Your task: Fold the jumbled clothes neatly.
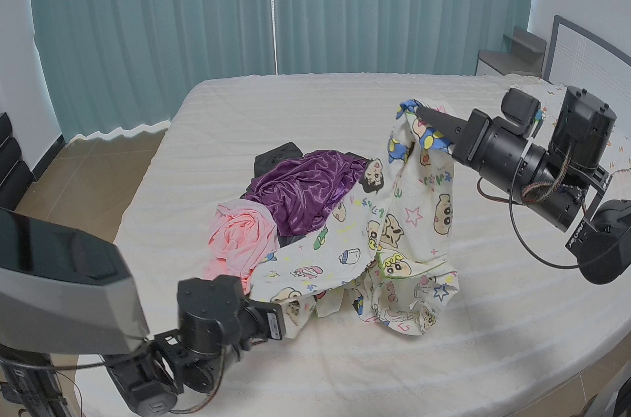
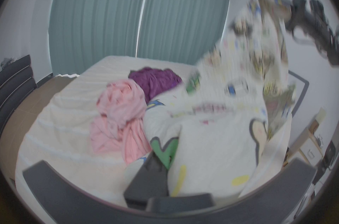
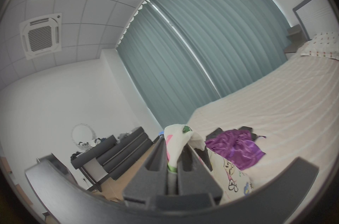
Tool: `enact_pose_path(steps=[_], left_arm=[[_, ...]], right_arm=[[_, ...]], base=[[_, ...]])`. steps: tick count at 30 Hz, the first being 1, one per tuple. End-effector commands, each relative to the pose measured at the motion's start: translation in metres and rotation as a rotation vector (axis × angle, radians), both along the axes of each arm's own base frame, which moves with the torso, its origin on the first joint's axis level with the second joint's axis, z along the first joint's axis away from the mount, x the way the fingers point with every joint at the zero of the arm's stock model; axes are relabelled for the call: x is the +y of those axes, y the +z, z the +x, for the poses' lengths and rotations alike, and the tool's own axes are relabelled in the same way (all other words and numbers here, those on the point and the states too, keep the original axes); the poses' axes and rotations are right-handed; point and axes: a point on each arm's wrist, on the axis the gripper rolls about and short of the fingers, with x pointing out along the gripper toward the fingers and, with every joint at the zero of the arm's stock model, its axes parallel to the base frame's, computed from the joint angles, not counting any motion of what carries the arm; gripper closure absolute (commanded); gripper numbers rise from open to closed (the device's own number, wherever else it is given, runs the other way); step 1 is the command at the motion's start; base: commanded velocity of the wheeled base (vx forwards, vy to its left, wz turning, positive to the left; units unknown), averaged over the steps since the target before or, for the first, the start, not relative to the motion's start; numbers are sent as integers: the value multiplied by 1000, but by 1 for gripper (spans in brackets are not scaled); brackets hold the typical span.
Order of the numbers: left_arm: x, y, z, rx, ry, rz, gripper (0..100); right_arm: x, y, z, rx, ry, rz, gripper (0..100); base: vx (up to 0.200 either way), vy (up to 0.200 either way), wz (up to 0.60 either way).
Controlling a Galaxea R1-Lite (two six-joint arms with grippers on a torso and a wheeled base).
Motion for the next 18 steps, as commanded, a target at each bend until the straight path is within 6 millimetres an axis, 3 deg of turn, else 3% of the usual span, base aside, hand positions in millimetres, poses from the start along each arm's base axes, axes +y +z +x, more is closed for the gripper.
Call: enact_pose_path(steps=[1,4,11,14,18], left_arm=[[42,69,12,-228,133,-92,100],[47,85,16,-286,157,-113,100],[46,158,27,-552,182,-213,100],[44,177,30,-616,187,-238,100],[48,191,17,-661,180,-257,100]], right_arm=[[-34,-23,9,74,-117,-39,100],[-39,-18,9,59,-132,-31,100],[-42,38,-2,-179,-233,98,100],[-43,59,-12,-240,-229,135,100],[-48,82,-27,-316,-226,175,100]], base=[[0,0,0],[0,0,0],[0,0,0],[0,0,0],[0,0,0]])
